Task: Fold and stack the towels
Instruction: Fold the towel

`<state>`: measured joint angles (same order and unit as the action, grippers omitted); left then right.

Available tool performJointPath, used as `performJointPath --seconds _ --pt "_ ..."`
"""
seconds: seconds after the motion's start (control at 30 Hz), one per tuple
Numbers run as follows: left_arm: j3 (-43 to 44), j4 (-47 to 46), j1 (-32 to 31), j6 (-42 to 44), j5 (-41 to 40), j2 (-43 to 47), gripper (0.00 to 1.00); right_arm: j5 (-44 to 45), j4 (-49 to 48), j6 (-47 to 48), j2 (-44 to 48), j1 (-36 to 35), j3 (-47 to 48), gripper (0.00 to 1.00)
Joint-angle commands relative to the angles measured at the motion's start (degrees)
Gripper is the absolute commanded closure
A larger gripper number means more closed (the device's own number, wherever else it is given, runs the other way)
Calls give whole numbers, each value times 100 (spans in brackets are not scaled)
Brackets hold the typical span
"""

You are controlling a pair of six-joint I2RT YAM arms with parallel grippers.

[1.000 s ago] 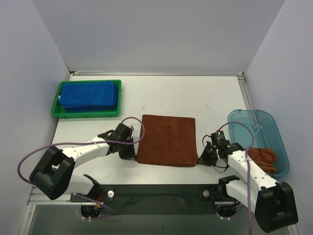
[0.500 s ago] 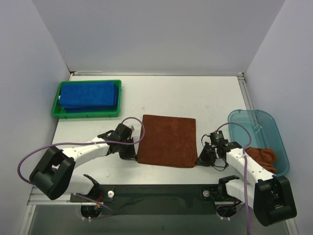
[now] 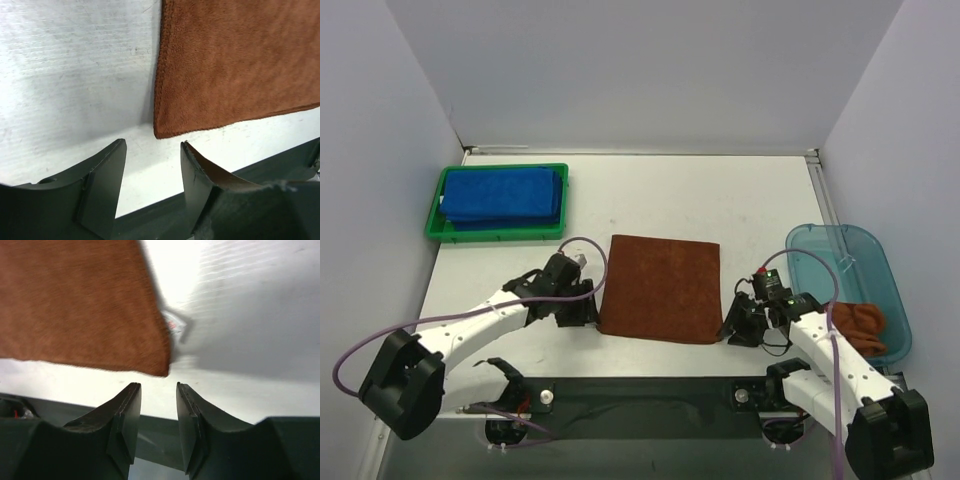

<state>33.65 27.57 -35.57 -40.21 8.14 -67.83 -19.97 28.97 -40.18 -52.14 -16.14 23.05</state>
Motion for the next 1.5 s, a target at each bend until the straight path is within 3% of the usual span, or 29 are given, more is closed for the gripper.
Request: performJointPath --seconds 0.0,0.13,0.3,0.53,0.87,0.97,1.1,1.13,1.17,1.2,1.27,1.43,1.47 --pt "457 380 -2 74 -216 489 42 89 565 11 397 -240 515 66" --pt "1011 398 -90 22 -199 464 43 370 444 -261 354 -565 1086 76" --pt "1311 -67 -414 -75 -85 -247 48 336 -268 -525 -296 -689 886 80" --pt "530 -1112 -617 -514 108 -942 52 160 -1332 -772 -1210 -671 42 80" --pt "-746 -1220 -644 -1121 39 -30 52 159 -964 -324 -903 -3 -29 78" --pt "-536 -895 -653 -1034 -163 339 51 177 -849 -122 -807 -3 401 78" --pt "79 -762 -591 -726 -585 491 41 265 -1303 116 -710 6 1034 73" --pt "394 -919 -556 -647 -760 447 30 283 -1498 133 -788 -3 1174 71" --pt "519 -1060 -486 -446 -770 246 29 283 -1735 99 -859 6 1367 68" --pt "668 -1261 -268 -357 -770 105 29 248 -2268 90 -964 6 1482 58" --pt "1090 -2016 49 -199 -350 -533 28 204 -2850 46 -1429 -3 1798 53" --pt "2258 -3616 595 -163 424 -2214 28 -77 -4776 -130 -3183 6 2571 50" --pt "2669 -3732 613 -172 521 -2739 32 -173 -4987 -121 -3423 -3 2721 49"
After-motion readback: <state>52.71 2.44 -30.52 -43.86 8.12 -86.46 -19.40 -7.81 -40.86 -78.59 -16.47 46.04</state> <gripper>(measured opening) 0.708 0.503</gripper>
